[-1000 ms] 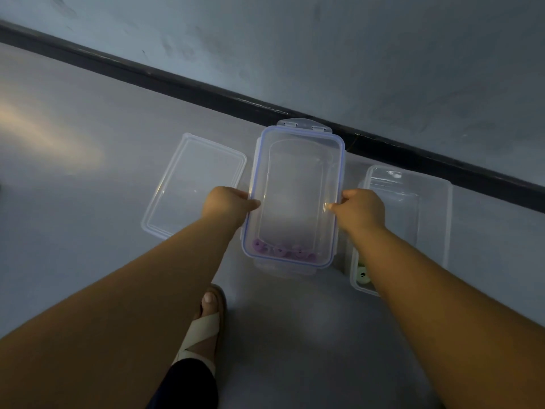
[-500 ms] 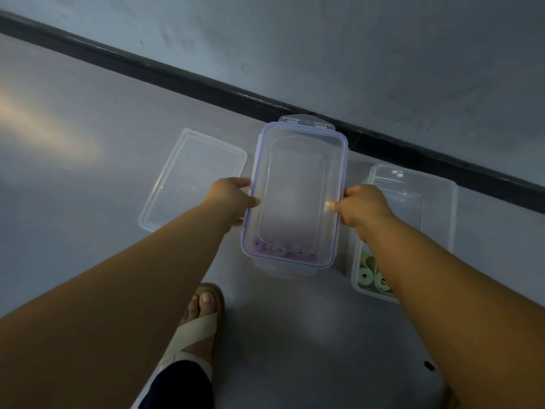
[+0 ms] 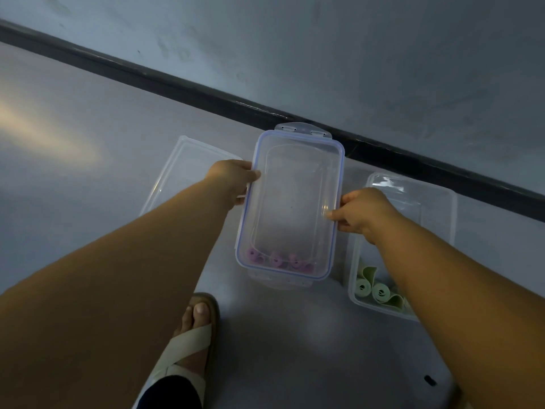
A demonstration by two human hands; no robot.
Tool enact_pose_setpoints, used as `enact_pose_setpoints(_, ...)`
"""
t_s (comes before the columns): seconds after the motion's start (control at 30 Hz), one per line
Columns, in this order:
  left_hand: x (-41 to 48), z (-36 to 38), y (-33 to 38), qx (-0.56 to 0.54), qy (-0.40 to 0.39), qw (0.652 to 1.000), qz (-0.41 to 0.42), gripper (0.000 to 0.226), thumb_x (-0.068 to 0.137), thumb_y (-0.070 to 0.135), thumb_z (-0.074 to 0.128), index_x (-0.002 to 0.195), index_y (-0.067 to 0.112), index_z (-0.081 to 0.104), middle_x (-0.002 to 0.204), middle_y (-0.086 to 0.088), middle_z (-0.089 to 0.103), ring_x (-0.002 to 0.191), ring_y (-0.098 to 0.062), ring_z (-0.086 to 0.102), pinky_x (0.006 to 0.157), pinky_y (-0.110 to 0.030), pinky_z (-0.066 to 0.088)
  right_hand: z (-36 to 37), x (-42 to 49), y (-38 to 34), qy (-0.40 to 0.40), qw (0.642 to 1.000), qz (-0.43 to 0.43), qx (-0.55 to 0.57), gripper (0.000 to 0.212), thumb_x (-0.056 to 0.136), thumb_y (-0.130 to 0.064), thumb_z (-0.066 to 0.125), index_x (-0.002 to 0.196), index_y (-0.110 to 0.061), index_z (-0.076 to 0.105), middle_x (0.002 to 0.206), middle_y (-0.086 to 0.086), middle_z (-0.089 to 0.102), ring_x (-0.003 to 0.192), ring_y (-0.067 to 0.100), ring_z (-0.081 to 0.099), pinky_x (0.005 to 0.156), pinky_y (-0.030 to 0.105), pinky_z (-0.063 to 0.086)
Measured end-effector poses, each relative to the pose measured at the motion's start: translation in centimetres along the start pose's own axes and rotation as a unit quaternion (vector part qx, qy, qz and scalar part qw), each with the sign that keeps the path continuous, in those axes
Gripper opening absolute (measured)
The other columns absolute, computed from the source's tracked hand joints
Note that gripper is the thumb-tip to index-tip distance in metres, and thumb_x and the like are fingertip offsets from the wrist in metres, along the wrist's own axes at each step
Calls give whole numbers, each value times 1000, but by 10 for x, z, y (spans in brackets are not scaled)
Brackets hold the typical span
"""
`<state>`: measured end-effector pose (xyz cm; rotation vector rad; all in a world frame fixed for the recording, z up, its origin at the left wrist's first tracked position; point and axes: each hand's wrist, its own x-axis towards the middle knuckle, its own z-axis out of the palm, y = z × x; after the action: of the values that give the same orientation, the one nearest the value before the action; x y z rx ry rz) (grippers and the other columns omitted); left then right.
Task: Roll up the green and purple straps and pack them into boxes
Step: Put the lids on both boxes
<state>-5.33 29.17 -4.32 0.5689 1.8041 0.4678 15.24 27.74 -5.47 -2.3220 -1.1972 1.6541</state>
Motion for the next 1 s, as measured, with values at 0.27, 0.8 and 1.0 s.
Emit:
enact_pose_setpoints(0.27, 3, 0, -8, -23, 19, 999, 15, 37, 87, 18, 66, 122, 9, 59, 107, -9, 60, 93, -24, 57, 81, -32, 49, -1, -7, -7, -8, 999, 28, 28, 21, 77, -2, 72, 96, 1, 62, 102, 18, 66, 95, 29, 65, 86, 39, 55)
enact_pose_setpoints(0.8, -10, -9, -42, -2, 5, 1000, -15, 27, 82, 10, 70, 108, 5, 62, 95, -14, 60, 84, -28, 57, 64, -33, 51, 2, -6, -2, 15, 1000, 5, -21, 32, 79, -6, 70, 108, 2, 61, 103, 17, 65, 98, 33, 64, 86, 40, 53)
enact_pose_setpoints(1.0, -4, -10, -45, 35, 24, 999, -3, 16, 81, 13, 72, 93, 9, 64, 86, -15, 61, 76, -29, 57, 59, -31, 50, 13, -3, -25, 152, 927, -229, -257, 54, 85, -4, 56, 136, -6, 39, 146, 12, 30, 131, 28, 34, 106, 36, 34)
